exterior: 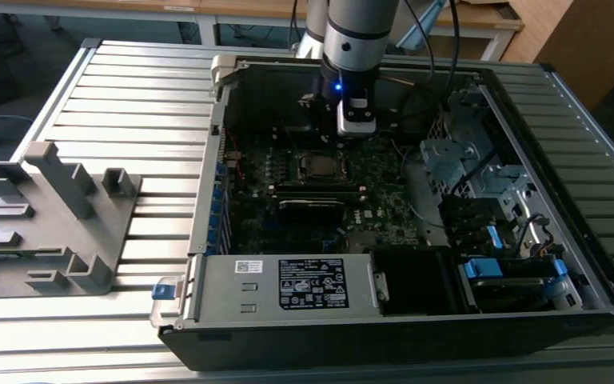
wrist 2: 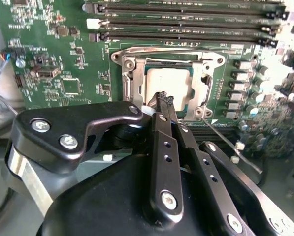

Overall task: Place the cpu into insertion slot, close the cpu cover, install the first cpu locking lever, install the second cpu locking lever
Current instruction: 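Close the cpu cover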

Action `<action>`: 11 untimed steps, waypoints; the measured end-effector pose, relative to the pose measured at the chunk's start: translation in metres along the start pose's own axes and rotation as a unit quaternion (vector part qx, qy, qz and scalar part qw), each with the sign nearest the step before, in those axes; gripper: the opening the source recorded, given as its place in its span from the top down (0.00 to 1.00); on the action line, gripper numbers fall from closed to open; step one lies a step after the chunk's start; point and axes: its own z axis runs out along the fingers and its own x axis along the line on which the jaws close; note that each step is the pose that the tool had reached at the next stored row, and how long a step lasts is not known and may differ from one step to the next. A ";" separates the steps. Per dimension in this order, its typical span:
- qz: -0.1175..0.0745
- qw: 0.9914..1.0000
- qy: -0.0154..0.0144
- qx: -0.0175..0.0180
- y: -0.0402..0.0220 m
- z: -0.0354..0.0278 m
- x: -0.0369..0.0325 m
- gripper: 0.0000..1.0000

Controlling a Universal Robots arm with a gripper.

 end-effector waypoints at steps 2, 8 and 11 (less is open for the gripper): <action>-0.017 1.000 0.000 0.000 0.0000 0.0003 0.0000 0.89; -0.069 0.998 0.001 0.001 0.0000 0.0012 0.0000 0.89; -0.097 0.995 0.001 0.002 0.0000 0.0018 0.0000 0.89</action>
